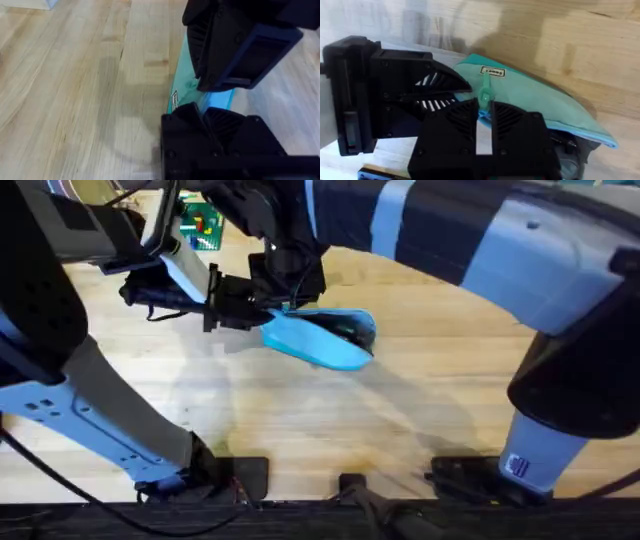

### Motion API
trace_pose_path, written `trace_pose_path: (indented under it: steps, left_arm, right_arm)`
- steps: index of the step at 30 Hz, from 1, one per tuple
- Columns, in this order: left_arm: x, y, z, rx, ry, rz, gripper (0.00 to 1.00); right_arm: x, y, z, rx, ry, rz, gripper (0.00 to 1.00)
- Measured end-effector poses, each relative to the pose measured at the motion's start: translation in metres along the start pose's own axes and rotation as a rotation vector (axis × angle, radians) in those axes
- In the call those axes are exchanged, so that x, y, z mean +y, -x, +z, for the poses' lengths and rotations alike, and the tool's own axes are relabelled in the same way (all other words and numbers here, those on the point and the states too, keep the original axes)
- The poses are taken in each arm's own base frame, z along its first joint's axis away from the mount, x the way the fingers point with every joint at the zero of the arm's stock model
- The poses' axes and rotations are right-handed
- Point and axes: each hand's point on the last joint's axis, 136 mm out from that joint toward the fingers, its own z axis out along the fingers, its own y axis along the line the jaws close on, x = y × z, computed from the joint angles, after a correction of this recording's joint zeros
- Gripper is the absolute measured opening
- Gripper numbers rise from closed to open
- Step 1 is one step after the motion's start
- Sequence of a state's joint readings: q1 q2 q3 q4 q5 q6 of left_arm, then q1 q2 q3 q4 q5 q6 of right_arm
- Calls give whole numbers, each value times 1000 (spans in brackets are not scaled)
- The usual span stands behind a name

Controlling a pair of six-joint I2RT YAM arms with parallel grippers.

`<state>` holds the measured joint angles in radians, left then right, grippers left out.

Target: Unzip the bag, pick up the pens from the table one at a time and place them inside, then zip the bag closed.

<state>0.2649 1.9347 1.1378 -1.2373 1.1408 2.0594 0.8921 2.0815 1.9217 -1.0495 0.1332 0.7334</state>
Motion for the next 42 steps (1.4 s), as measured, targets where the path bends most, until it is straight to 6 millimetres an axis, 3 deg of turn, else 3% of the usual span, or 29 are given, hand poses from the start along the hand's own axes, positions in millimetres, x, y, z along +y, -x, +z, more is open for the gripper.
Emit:
trace_pose_path:
  steps: [6,12,31,42]
  left_arm:
    - [0,0,0,0,0,0,42]
    - [0,0,0,0,1,0,42]
    - [0,0,0,0,1,0,42]
    - [1,2,1,-8,3,5,42]
  right_arm:
    - [1,0,-1,1,4,-1,145]
    - [1,-1,-1,5,1,-2,36]
    - [0,-1,-1,5,-2,-3,34]
    - [-14,3,-1,18,-28,-2,34]
